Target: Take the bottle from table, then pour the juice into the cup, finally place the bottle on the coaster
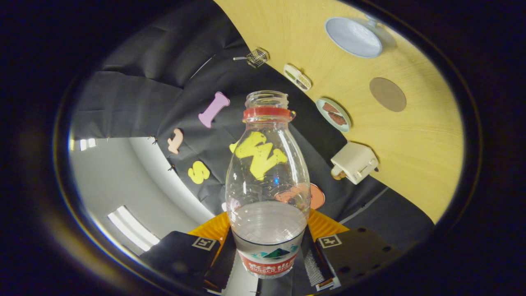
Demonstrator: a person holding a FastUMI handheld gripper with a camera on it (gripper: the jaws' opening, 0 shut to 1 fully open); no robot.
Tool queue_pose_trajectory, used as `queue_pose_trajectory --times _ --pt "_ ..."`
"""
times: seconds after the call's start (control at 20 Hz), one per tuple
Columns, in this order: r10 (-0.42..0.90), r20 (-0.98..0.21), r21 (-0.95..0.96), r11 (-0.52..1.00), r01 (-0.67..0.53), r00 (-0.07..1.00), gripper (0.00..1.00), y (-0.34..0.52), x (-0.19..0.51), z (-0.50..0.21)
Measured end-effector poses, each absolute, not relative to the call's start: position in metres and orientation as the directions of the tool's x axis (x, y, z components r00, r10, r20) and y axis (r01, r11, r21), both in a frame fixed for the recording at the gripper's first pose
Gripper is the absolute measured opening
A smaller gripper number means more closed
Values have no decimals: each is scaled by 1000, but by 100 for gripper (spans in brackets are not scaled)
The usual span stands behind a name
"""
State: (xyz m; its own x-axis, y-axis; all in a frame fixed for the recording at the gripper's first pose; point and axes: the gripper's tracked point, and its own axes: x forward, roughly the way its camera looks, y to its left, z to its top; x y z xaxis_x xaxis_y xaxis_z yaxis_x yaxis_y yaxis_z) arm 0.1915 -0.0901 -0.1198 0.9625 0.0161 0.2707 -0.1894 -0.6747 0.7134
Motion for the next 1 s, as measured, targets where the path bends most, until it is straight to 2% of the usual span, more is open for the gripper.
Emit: queue_pose_trajectory --times 0.35,0.5,0.75,1.0 --pt "17 296 729 -650 -214 955 75 -88 189 -115" --pt "17 289 772 -596 -222 957 74 -87 190 -122" --pt "96 210 951 -251 -180 973 75 -72 191 -152" --pt "150 128 984 101 -144 980 75 -60 189 -182"
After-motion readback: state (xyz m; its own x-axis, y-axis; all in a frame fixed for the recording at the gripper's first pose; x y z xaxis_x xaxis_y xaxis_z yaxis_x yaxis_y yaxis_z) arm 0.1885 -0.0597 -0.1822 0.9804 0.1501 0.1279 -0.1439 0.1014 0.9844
